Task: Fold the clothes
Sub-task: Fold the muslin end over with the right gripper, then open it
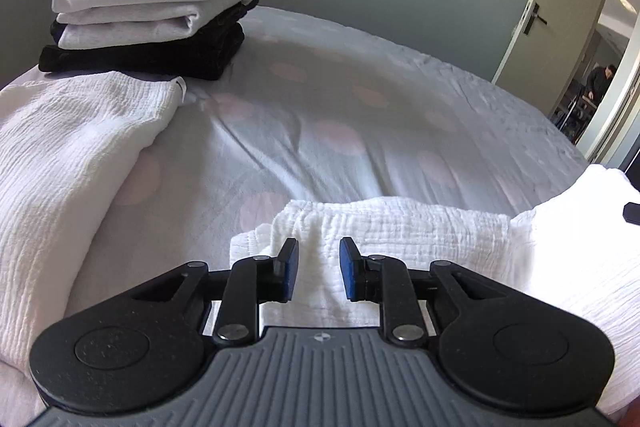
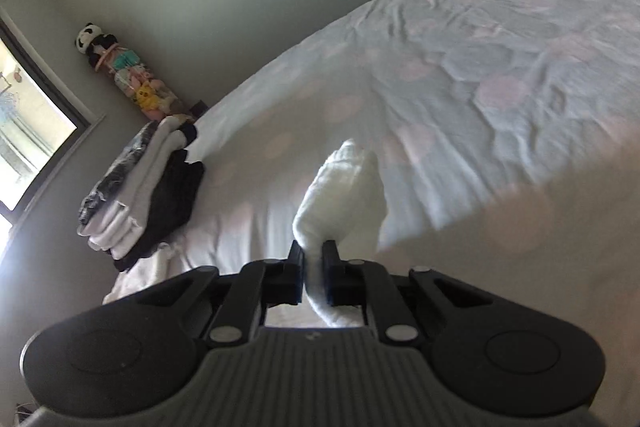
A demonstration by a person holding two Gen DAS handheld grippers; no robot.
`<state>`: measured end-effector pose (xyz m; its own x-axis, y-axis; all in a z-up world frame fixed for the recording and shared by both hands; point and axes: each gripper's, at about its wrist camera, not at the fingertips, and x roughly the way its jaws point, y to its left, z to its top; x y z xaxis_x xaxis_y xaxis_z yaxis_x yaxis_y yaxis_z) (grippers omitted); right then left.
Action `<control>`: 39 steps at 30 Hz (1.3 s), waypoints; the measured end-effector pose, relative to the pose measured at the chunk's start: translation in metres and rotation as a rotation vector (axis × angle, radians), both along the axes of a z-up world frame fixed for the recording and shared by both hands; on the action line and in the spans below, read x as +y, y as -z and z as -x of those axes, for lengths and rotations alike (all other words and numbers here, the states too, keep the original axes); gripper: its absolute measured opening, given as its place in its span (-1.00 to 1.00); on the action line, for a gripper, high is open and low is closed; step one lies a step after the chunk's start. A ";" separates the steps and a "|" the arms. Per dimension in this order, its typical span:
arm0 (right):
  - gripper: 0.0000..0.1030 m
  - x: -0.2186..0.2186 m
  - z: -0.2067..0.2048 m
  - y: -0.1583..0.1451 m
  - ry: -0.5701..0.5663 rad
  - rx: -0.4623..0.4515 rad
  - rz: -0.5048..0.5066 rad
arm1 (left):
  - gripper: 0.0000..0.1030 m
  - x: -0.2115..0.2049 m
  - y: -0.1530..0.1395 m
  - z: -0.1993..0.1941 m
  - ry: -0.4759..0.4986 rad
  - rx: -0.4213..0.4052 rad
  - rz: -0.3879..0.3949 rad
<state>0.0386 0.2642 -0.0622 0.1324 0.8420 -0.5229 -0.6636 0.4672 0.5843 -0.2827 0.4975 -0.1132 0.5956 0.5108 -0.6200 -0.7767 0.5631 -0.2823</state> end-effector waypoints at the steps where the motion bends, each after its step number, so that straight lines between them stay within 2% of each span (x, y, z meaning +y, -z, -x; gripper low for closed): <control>1: -0.79 0.008 0.008 -0.005 -0.014 0.006 -0.008 | -0.49 0.001 -0.004 0.006 -0.013 -0.021 0.005; 3: -0.79 0.025 0.026 -0.013 -0.042 0.022 -0.024 | -0.49 0.003 -0.012 0.019 -0.036 -0.061 0.020; 9: -0.81 0.080 0.087 -0.021 -0.160 0.057 -0.037 | -0.49 0.021 -0.015 0.045 -0.046 -0.118 0.139; 15: -0.99 0.135 0.144 0.001 -0.294 0.131 -0.025 | -0.49 0.034 -0.008 0.059 -0.056 -0.166 0.200; 20: -0.99 0.175 0.176 0.022 -0.376 0.164 0.018 | -0.49 0.045 0.004 0.069 -0.082 -0.188 0.251; 25: -0.98 0.178 0.167 0.028 -0.364 0.045 0.086 | -0.49 0.046 0.007 0.060 -0.012 -0.219 0.272; 31: -0.91 0.149 0.134 0.040 -0.292 -0.089 0.154 | -0.49 0.034 0.011 0.030 0.112 -0.156 0.276; 35: -0.87 0.116 0.117 0.047 -0.260 -0.199 0.180 | -0.24 0.022 0.013 0.012 0.163 -0.094 0.267; 37: -0.85 0.096 0.107 0.050 -0.251 -0.262 0.194 | -0.18 0.015 0.015 0.006 0.174 -0.060 0.271; 39: -0.78 0.077 0.096 0.054 -0.236 -0.338 0.220 | -0.01 0.011 0.016 0.001 0.174 -0.026 0.276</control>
